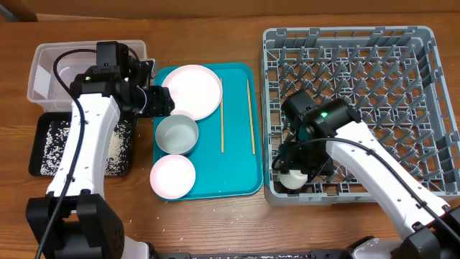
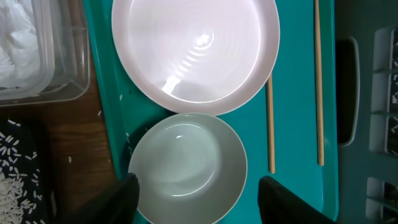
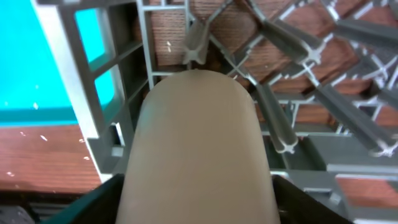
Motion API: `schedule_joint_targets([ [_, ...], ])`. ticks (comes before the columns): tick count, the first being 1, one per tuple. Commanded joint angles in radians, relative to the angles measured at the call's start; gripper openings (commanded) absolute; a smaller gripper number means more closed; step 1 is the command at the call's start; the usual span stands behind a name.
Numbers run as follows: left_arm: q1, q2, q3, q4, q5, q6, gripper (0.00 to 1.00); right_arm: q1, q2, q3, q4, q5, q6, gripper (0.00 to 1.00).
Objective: Sort waste into correct bins and load items into the dishwasher
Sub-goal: 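Lower the cup into the rack's front corner and open the right gripper, then reach the right gripper to the grey bowl on the teal tray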
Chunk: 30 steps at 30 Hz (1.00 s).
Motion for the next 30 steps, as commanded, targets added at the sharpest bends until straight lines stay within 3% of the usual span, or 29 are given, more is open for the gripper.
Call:
schedule_joint_targets([
  [1,-0.007,-0.003,0.012,-0.002,-0.006,-0.006,0.64,0.005,-0.001,-0.003,0.014,-0.007,0.003,0.91],
  [7,-0.007,-0.003,0.015,-0.003,-0.005,-0.006,0.64,0.005,-0.001,0.009,0.055,-0.006,-0.005,0.98],
  [14,-0.006,-0.003,0.127,-0.078,-0.006,-0.001,0.63,0.005,-0.001,0.109,0.111,0.005,-0.013,1.00],
  [25,0.030,-0.003,0.525,-0.397,-0.240,0.008,0.69,0.015,0.008,0.198,0.572,-0.141,-0.080,1.00],
  [27,0.051,-0.003,0.565,-0.438,-0.254,0.007,0.75,0.035,0.020,0.198,0.642,-0.141,-0.077,0.96],
  [28,0.064,-0.003,0.579,-0.453,-0.258,0.000,0.82,0.048,0.029,0.198,0.666,-0.140,-0.069,0.95],
  [29,0.080,-0.003,0.589,-0.464,-0.261,-0.005,0.95,0.064,0.043,0.198,0.689,-0.137,-0.056,0.93],
  [30,0.094,-0.003,0.593,-0.470,-0.261,-0.006,1.00,0.077,0.058,0.198,0.705,-0.137,-0.048,0.91],
])
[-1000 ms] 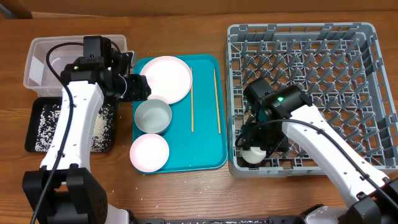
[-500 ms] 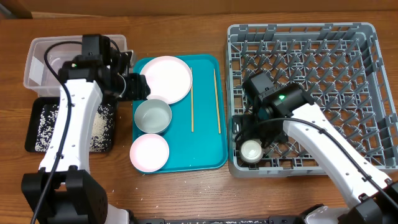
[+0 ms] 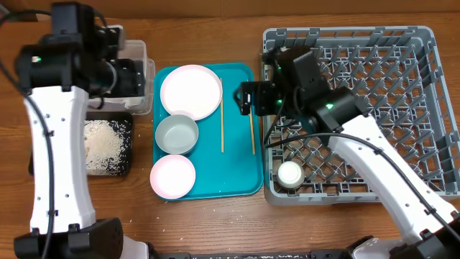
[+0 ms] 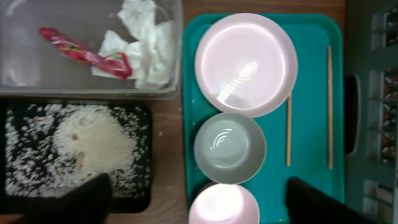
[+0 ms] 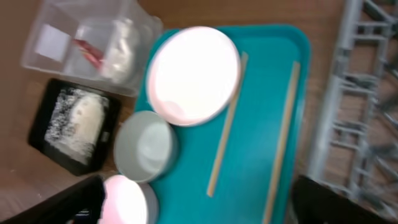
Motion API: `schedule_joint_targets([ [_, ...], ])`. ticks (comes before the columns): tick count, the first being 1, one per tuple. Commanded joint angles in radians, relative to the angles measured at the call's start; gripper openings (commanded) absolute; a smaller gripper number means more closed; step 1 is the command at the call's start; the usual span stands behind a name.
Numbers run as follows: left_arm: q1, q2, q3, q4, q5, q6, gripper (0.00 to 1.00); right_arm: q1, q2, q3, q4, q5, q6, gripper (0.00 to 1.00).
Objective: Sort waste into correct bins and load items into the dishwasher
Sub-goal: 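Reach the right gripper to the grey bowl on the teal tray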
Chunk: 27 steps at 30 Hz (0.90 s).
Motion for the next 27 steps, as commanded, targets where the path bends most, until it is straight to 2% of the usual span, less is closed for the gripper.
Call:
schedule_joint_targets([
  [1,0.063,-0.005,0.041,-0.023,-0.058,-0.008,1.00,0.066,0.068,0.023,0.054,-0.029,0.012,0.91],
  [6,0.116,-0.004,0.038,-0.026,-0.065,-0.007,1.00,0.140,0.204,0.045,0.106,-0.030,0.044,0.87],
  [13,0.119,-0.004,0.038,-0.019,-0.061,-0.007,1.00,0.215,0.411,0.166,0.114,-0.018,0.044,0.81],
  [23,0.119,-0.004,0.038,-0.019,-0.061,-0.007,1.00,0.229,0.597,0.195,0.114,-0.012,0.078,0.64],
  [27,0.119,-0.004,0.038,-0.019,-0.061,-0.007,1.00,0.229,0.616,0.195,0.114,-0.012,0.079,0.52],
])
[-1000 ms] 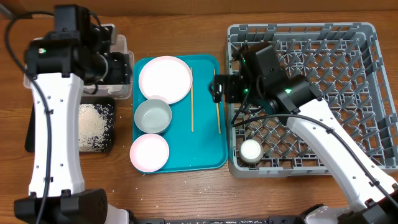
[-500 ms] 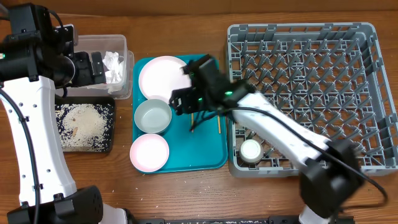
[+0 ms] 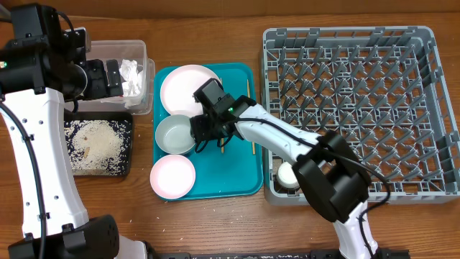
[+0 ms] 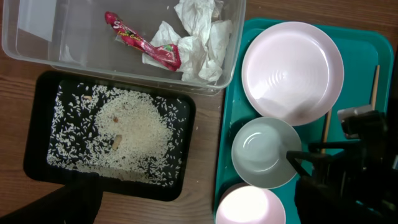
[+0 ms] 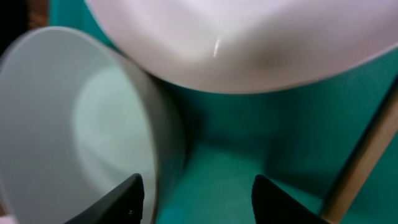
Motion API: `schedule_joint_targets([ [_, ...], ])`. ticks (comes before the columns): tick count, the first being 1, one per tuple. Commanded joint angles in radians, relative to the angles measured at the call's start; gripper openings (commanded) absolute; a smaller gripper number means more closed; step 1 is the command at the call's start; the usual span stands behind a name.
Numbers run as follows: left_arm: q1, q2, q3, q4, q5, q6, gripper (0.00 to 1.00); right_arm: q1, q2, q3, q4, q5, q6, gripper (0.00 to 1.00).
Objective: Sort waste into correct bins and load items into the dishwasher
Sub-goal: 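Reach the right gripper to the grey bowl on the teal tray, then grasp the grey bowl rim with the right gripper and lift it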
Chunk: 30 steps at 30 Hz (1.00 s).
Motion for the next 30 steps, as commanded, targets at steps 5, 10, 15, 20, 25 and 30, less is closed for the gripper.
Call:
schedule_joint_targets([
  [5,0.002,-0.004,0.018,0.003,-0.006,-0.006,1.00,0.008,0.003,0.026,0.009,0.008,0.026,0.24],
  [10,0.002,-0.004,0.018,0.003,-0.006,-0.006,1.00,0.014,0.001,0.027,0.006,0.010,0.026,0.04],
  [15,0.002,-0.004,0.018,0.003,-0.006,-0.006,1.00,-0.016,-0.026,0.113,-0.073,0.010,0.024,0.04],
  [20,0.002,-0.004,0.018,0.003,-0.006,-0.006,1.00,-0.072,-0.083,0.274,-0.216,0.059,-0.012,0.04],
  [25,0.002,-0.004,0.018,0.003,-0.006,-0.006,1.00,-0.152,-0.140,0.432,-0.360,0.353,-0.012,0.04],
  [30,0.002,-0.004,0.018,0.003,-0.006,-0.006,1.00,-0.222,-0.172,0.463,-0.396,0.795,-0.013,0.04],
])
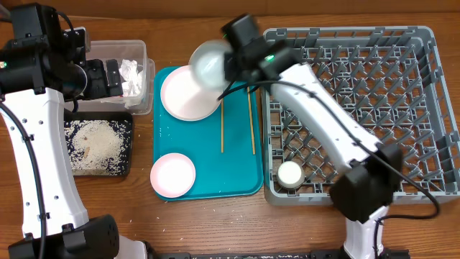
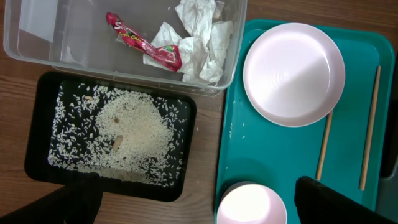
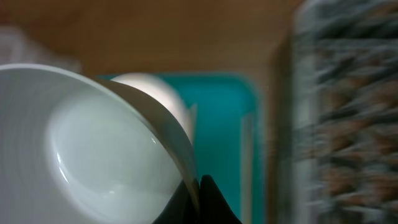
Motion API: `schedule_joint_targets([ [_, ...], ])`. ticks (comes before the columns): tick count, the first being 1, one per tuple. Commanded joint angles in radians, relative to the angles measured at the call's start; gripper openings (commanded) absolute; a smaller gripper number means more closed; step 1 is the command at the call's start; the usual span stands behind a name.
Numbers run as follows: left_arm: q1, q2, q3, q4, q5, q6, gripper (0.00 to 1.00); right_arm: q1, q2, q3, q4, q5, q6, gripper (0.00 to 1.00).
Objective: Sort waste into correct bins and load items into the dishwasher
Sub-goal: 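Grasp the grey bowl rim with the right gripper and lift it, then place the grey bowl upright in the rack's back-left corner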
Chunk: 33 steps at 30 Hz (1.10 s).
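My right gripper (image 1: 228,66) is shut on the rim of the pale green bowl (image 1: 209,62), holding it in the air over the tray's top right, beside the grey dishwasher rack (image 1: 424,108). Up close the bowl (image 3: 93,143) fills the right wrist view, its rim pinched between the fingertips (image 3: 205,199). On the teal tray (image 1: 237,173) lie a pink plate (image 1: 185,97), a small pink bowl (image 1: 172,175) and two chopsticks (image 1: 222,126). A cup (image 1: 290,174) sits in the rack's front left corner. My left gripper (image 2: 193,205) hangs open high above the bins.
A clear bin (image 2: 74,37) with crumpled tissue and a red wrapper stands at the back left. In front of it is a black tray of rice (image 2: 106,140). Bare wooden table surrounds the tray and rack.
The right gripper has shut on the green bowl's rim and now holds it raised near the rack's left edge; the bowl's spot on the tray is bare. The left arm has not moved.
At first the right gripper was setting a cup into the rack's front left corner while the left hovered low over the green bowl. Then both had risen, the cup left in the rack. The right then straddled the bowl's rim, and now holds it aloft.
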Motion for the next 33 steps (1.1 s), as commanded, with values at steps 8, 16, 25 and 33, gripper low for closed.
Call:
schedule_joint_targets([
  [8,0.002,-0.004,0.018,0.000,-0.003,-0.006,1.00,-0.097,0.017,-0.006,0.045,0.847,-0.208,0.04],
  [16,0.002,-0.004,0.018,0.000,-0.003,-0.006,1.00,-0.137,0.121,-0.011,0.090,0.937,-0.473,0.04],
  [25,0.002,-0.004,0.018,0.000,-0.003,-0.006,1.00,-0.141,0.204,-0.011,0.087,0.990,-0.470,0.04],
  [33,0.002,-0.004,0.018,0.000,-0.003,-0.006,1.00,-0.141,0.252,-0.012,0.074,0.990,-0.470,0.04],
])
